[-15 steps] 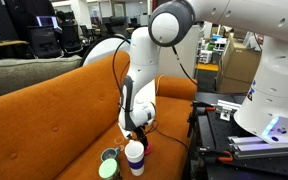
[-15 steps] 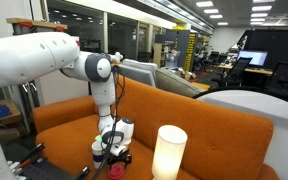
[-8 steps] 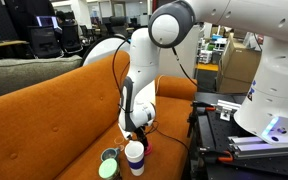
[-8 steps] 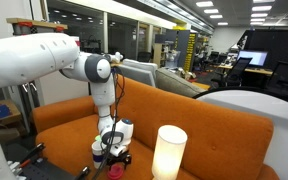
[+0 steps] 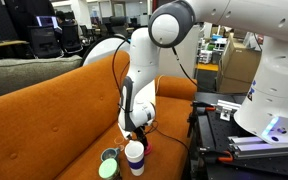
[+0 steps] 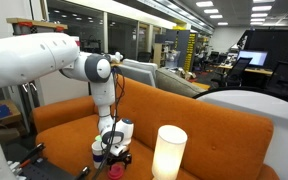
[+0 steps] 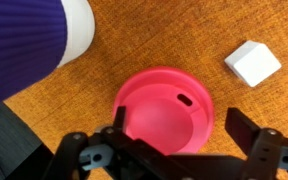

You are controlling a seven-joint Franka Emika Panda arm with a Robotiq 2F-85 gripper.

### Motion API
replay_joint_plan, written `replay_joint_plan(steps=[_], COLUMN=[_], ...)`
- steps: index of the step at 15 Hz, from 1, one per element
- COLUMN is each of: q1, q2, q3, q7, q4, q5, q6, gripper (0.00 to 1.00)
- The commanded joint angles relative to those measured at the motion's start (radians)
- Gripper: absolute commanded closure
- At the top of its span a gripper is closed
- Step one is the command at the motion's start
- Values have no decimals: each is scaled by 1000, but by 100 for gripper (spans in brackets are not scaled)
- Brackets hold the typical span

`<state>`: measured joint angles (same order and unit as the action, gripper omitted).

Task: Cover the blue-white cup with the pink lid

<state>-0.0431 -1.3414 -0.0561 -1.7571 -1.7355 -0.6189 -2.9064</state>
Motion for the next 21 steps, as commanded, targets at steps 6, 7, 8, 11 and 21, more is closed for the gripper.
replay_joint_plan(steps=[6, 7, 8, 11, 21], q1=[-2, -3, -4, -11, 20], q2=[40, 44, 47, 61, 36], q3=[6, 7, 8, 19, -4], q7=[3, 4, 4, 14, -17], q4=[-53, -61, -68, -93, -70], q5=[0, -1, -2, -3, 9], q6=[-28, -29, -30, -34, -28], gripper=[0, 0, 0, 0, 0])
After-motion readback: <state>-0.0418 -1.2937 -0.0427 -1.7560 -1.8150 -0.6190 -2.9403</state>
